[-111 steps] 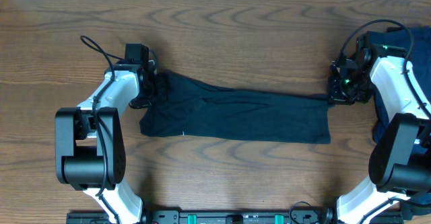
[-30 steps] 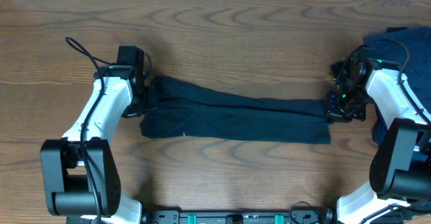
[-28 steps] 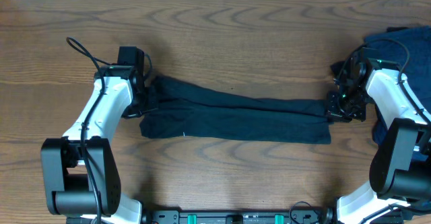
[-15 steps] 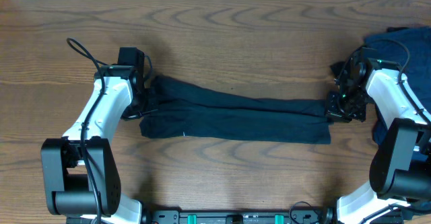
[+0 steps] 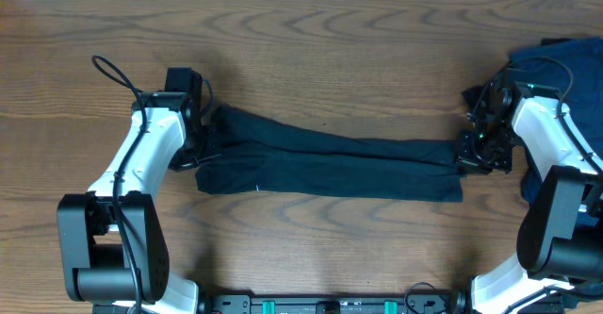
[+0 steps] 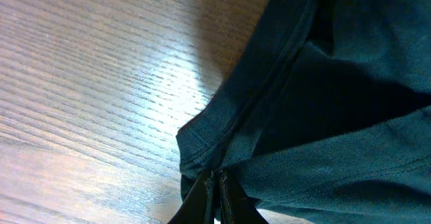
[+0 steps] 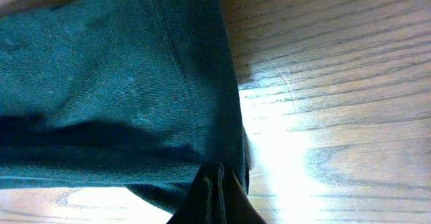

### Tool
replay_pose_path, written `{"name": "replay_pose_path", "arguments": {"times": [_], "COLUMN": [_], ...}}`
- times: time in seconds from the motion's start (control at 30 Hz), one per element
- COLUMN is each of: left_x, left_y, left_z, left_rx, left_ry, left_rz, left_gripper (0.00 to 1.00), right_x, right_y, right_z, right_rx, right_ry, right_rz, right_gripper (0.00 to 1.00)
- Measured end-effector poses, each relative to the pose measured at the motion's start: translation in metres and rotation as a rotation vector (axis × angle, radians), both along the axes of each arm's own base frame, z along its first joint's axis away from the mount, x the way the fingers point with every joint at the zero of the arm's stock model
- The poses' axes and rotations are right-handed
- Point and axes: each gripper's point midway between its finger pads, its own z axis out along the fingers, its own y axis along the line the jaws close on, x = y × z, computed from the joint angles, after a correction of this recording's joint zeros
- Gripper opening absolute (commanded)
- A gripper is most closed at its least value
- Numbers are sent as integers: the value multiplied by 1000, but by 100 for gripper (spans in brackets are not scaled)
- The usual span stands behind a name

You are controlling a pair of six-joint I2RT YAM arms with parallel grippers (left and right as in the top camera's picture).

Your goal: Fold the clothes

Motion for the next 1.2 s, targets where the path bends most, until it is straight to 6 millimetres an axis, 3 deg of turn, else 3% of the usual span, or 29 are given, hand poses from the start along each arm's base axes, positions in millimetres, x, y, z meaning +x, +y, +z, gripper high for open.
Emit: {"name": "replay_pose_path", "arguments": {"times": [0.1, 0.17, 0.33, 0.43, 0.5, 0.6, 0.67, 0.73, 0.93, 1.2], "left_x": [-7, -13, -19, -21, -14, 10, 21, 24, 23, 4], "left_y": [0, 0, 0, -1, -2, -9, -16, -24, -42, -59], "left_z": [-2, -3, -3, 4, 14, 34, 41, 44, 34, -14], "left_rx": [1, 2, -3, -5, -11, -53, -93, -134, -190, -199], "left_ry": [25, 49, 72, 90, 74, -3, -46, -60, -56, 84], "left_rz": [0, 0, 4, 7, 7, 7, 2, -5, -36, -72], "left_gripper": [9, 25, 40, 41, 40, 8, 6, 6, 6, 6], "right_x": [-4, -9, -11, -7, 4, 26, 36, 38, 38, 26], "right_y": [0, 0, 1, 4, 6, 10, 17, 27, 62, 76], "right_z": [0, 1, 2, 10, 21, 41, 50, 52, 37, -13], "right_rx": [0, -3, 0, 17, 35, 62, 85, 103, 111, 32], "right_ry": [16, 38, 47, 43, 14, -58, -91, -99, -114, -133], "right_rz": [-12, -19, -24, -28, -29, -23, -13, 8, 114, 188], "right_gripper": [19, 33, 44, 48, 47, 30, 9, 2, 1, 2]}}
